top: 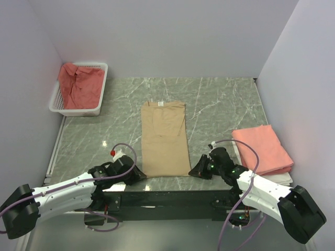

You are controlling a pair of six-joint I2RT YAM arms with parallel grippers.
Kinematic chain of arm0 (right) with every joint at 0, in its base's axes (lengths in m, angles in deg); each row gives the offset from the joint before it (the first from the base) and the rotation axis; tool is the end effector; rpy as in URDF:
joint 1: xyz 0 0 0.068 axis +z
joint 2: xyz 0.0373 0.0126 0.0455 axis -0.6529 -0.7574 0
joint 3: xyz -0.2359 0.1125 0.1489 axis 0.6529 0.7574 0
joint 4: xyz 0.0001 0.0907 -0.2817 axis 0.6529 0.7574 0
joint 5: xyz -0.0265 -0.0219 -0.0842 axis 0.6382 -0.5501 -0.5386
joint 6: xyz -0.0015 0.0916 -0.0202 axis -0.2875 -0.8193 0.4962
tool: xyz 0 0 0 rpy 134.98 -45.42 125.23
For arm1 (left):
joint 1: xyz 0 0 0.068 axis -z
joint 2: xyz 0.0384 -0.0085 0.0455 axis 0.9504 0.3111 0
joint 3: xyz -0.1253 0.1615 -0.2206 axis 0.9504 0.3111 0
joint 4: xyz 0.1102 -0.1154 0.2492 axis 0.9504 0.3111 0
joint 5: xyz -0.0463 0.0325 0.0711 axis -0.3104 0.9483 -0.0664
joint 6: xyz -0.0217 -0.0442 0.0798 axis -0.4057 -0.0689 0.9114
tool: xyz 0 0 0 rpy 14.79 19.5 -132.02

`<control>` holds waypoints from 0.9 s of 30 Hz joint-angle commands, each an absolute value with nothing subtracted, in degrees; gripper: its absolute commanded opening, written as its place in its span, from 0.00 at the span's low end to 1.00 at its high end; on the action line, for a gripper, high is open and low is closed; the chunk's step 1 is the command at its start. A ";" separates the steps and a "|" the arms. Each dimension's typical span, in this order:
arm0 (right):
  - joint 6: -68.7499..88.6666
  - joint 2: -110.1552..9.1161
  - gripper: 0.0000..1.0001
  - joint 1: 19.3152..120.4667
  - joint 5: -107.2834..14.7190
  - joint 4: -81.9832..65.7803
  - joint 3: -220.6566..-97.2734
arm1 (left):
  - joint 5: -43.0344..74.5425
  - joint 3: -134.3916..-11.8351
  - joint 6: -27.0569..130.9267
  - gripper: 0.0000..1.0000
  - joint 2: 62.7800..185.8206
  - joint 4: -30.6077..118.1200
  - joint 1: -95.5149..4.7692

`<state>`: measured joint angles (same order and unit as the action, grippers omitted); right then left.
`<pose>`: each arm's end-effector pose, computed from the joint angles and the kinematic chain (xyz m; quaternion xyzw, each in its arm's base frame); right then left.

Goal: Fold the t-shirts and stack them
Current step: Fold the tshirt

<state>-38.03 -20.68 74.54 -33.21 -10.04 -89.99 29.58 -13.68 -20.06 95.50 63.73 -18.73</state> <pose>0.1421 0.1310 0.0820 0.0946 0.9008 0.3907 0.1642 0.1169 -0.1423 0.0950 -0.2630 0.9064 -0.2873 0.1634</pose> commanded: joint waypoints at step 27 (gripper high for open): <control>-36.84 -4.61 0.00 82.68 -40.03 7.99 -93.96 | 40.01 -20.53 -16.99 0.01 89.67 76.44 -5.88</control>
